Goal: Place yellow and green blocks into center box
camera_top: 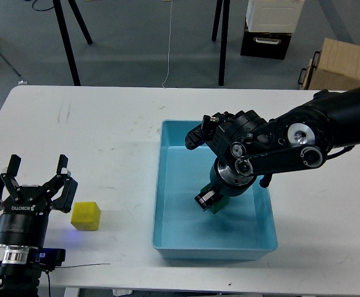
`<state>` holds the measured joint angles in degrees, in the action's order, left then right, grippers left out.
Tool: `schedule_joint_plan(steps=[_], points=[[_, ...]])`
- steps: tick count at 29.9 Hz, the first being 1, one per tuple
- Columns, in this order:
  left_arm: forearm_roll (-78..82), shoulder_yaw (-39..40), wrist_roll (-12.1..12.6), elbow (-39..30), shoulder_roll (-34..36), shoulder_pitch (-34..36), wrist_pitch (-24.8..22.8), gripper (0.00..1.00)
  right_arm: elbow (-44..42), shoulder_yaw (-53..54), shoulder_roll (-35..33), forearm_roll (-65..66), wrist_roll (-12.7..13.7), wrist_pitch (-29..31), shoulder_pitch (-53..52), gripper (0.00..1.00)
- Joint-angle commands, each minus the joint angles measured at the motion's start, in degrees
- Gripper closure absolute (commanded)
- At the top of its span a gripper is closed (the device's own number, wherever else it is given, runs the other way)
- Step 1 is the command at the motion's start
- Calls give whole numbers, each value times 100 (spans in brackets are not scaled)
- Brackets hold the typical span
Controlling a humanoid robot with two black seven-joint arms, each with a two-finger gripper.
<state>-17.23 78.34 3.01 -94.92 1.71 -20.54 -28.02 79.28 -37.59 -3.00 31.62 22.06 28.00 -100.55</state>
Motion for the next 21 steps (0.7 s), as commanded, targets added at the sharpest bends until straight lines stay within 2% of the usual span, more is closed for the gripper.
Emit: schedule_joint_plan(steps=[1, 8, 13, 15, 21], points=[[0, -38, -2, -1, -4, -3, 2, 0, 0, 7, -43, -16, 0, 0, -8, 1], [9, -38, -11, -1, -4, 6, 2, 0, -18, 85, -613, -24, 0, 0, -412, 1], [9, -46, -11, -1, -13, 59, 2, 0, -158, 743, -1501, -209, -9, 0, -790, 1], [9, -73, -2, -1, -13, 59, 2, 0, -456, 1033, -1835, -349, -9, 0, -808, 1], [70, -169, -2, -1, -13, 94, 2, 0, -1116, 1956, -3029, -1481, -70, 0, -642, 1]])
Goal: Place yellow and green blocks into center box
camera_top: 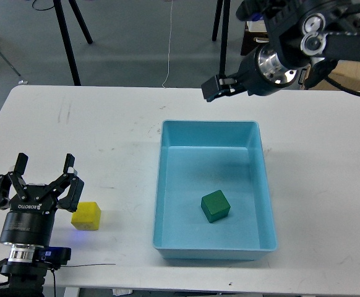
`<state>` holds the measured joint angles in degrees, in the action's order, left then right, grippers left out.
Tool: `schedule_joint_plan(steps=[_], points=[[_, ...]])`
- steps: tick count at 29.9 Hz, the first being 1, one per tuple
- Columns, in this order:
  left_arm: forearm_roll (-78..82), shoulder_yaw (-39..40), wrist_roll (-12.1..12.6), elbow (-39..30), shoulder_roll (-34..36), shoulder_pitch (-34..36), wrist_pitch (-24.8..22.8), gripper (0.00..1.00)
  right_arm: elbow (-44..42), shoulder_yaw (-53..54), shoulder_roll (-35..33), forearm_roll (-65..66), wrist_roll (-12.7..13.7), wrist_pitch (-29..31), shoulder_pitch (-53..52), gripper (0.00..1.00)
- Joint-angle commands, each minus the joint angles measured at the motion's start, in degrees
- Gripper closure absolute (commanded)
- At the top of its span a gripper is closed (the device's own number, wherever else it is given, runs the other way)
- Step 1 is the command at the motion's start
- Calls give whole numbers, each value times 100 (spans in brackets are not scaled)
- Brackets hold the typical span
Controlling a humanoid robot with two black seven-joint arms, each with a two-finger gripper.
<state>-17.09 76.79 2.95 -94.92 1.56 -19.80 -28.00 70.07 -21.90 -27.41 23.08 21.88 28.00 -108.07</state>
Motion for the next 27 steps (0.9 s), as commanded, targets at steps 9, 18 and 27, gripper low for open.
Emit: schedule_joint_plan(steps=[9, 18, 27], points=[[189, -15, -5, 35, 19, 64, 0, 0, -230, 1942, -2531, -2167, -1438, 0, 1296, 1], [215, -23, -22, 35, 2, 64, 0, 0, -616, 3235, -2937, -4397, -1783, 0, 2782, 1], [320, 108, -40, 35, 2, 11, 0, 0, -2084, 3569, -1917, -5560, -1458, 0, 3011, 1]])
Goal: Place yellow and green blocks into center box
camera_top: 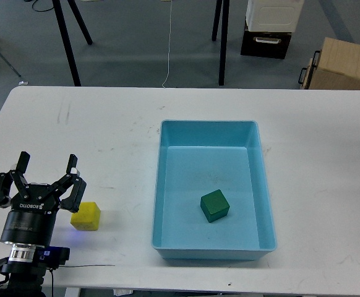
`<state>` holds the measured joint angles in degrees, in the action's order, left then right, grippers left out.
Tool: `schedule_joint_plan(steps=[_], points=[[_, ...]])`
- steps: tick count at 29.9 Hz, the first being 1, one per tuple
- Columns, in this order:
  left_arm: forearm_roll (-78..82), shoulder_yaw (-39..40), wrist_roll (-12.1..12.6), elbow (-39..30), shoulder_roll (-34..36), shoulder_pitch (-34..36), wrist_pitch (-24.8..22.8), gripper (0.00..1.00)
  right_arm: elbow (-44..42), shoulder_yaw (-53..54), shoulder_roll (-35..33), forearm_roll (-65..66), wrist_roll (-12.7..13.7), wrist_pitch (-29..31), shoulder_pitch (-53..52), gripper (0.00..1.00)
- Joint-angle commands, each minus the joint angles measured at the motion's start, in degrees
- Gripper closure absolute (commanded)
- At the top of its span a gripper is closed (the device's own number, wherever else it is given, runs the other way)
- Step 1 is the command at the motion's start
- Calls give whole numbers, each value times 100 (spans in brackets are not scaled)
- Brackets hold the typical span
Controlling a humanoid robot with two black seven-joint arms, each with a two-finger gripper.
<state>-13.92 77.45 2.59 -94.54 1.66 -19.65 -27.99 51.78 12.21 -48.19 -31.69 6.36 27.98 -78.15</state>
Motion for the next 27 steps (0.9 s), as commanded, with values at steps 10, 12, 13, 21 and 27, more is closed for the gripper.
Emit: schedule_joint_plan(steps=[10, 12, 13, 21, 27], points=[[12, 77, -4, 58, -34, 92, -1, 0, -343, 722, 292, -101, 85, 2, 273, 1], [12, 77, -4, 67, -26, 119, -1, 0, -536, 835, 468, -118, 85, 2, 458, 1], [3, 77, 5, 67, -34, 145, -1, 0, -659, 914, 521, -127, 85, 2, 563, 1], [12, 33, 5, 129, -17, 312, -1, 0, -1028, 1608, 574, -786, 67, 2, 1248, 1], [12, 42, 5, 129, 18, 339, -1, 0, -1170, 2777, 794, -795, 67, 2, 2154, 1]])
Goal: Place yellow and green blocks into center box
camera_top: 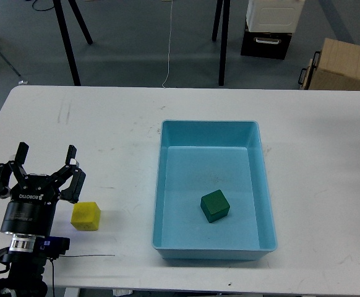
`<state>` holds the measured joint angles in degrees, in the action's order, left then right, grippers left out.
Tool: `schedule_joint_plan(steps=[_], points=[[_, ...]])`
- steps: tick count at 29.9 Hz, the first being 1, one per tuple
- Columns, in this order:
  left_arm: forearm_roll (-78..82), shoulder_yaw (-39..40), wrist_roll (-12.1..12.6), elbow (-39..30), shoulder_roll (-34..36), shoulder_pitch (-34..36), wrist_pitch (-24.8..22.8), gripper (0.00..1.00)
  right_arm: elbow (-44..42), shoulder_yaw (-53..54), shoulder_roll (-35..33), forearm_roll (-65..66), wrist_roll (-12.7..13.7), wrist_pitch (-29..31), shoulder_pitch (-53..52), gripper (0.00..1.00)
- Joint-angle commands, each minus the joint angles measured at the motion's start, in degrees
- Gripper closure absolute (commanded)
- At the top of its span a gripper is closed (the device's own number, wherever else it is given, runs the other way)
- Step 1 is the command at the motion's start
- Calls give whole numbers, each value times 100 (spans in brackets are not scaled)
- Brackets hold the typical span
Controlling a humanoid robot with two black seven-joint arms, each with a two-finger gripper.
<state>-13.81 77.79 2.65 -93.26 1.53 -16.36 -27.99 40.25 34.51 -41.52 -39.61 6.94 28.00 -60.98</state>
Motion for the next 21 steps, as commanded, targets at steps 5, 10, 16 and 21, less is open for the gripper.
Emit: schedule_joint_plan(steps=[5, 10, 16, 21], points=[[10, 9, -1, 1, 40, 10, -1, 0, 105, 1267, 521, -37, 9, 0, 1332, 1], [19, 17, -1, -8, 40, -16, -1, 0, 711, 2225, 777, -38, 9, 0, 2527, 1], [36, 70, -1, -26, 49, -33, -1, 0, 1756, 3094, 663, -38, 9, 0, 3924, 1], [45, 79, -1, -34, 23, -7, -1, 0, 2889, 3982, 855, -11, 0, 0, 5436, 0]])
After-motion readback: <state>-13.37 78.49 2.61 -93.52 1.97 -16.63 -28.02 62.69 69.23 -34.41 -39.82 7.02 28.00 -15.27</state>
